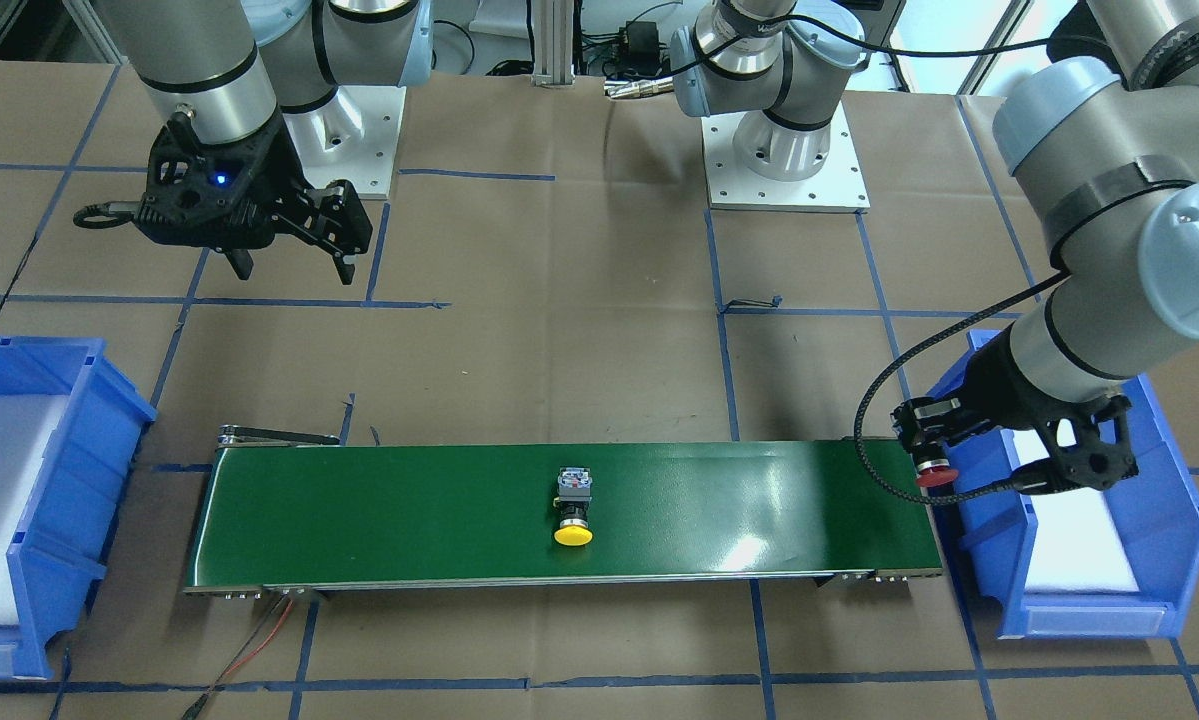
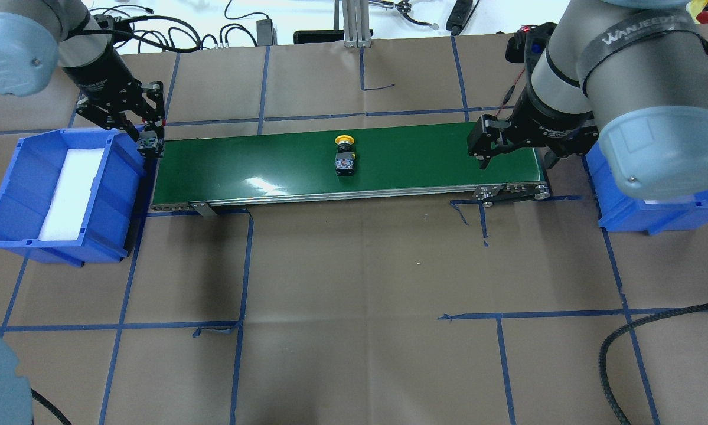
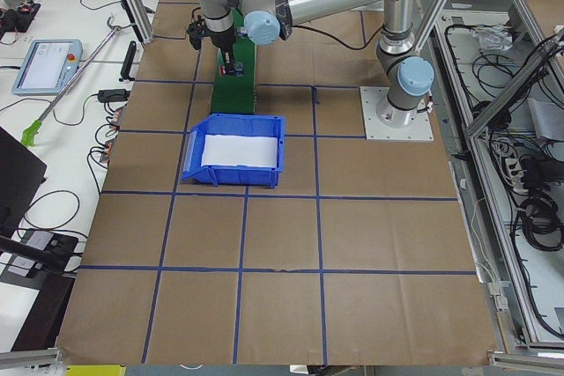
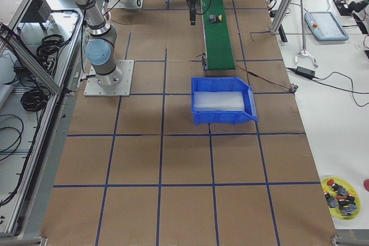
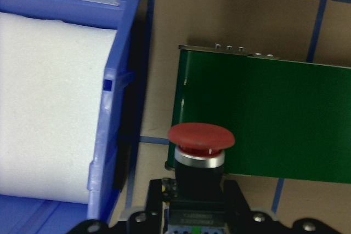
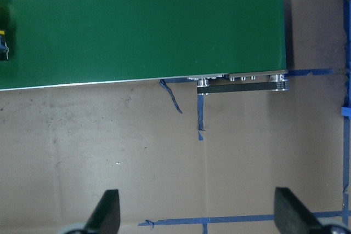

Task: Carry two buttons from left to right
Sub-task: 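Carry the red-capped button to the belt's near end with the left gripper, then release the red-capped button on the belt and raise the left gripper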

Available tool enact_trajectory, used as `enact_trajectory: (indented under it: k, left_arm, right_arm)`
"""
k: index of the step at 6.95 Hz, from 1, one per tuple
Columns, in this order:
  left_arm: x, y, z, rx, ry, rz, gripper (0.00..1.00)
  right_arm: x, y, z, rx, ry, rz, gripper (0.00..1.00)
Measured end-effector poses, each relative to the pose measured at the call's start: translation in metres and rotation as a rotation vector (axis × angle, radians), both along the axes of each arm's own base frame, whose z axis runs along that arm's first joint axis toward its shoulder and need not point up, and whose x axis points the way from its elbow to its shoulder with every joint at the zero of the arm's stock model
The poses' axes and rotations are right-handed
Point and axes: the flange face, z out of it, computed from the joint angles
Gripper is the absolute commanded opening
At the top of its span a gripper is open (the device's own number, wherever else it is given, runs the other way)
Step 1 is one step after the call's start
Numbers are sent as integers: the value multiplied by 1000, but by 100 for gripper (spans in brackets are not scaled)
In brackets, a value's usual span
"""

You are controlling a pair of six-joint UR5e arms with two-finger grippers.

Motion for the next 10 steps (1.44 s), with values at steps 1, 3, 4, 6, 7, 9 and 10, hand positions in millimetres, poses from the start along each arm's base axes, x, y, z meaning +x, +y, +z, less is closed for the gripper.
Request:
enact_trajectory:
  k: [1, 3, 4, 6, 7, 9, 10]
  left_arm:
    - [-4, 1, -21, -18, -4, 9, 14]
    - [-8, 9, -65, -97, -18, 13, 14]
    - [-10, 14, -81, -115, -21, 4, 14]
    - [-19, 11, -102, -132, -23, -29, 20]
    - [-28, 8, -106, -146, -27, -46, 93]
    - [-33, 5, -100, -170, -34, -55, 99]
    - [-34, 5, -90, -190, -36, -55, 99]
  right_arm:
    - [1, -14, -10, -22, -3, -1, 100]
    - [2, -35, -24, -64, -11, -3, 100]
    - [2, -40, -26, -73, -14, -3, 100]
    - [2, -43, -24, -82, -15, -4, 100]
    - [3, -45, -24, -83, -15, -4, 100]
    - [3, -49, -27, -77, -17, -7, 100]
    - [3, -49, -27, -78, -18, -8, 100]
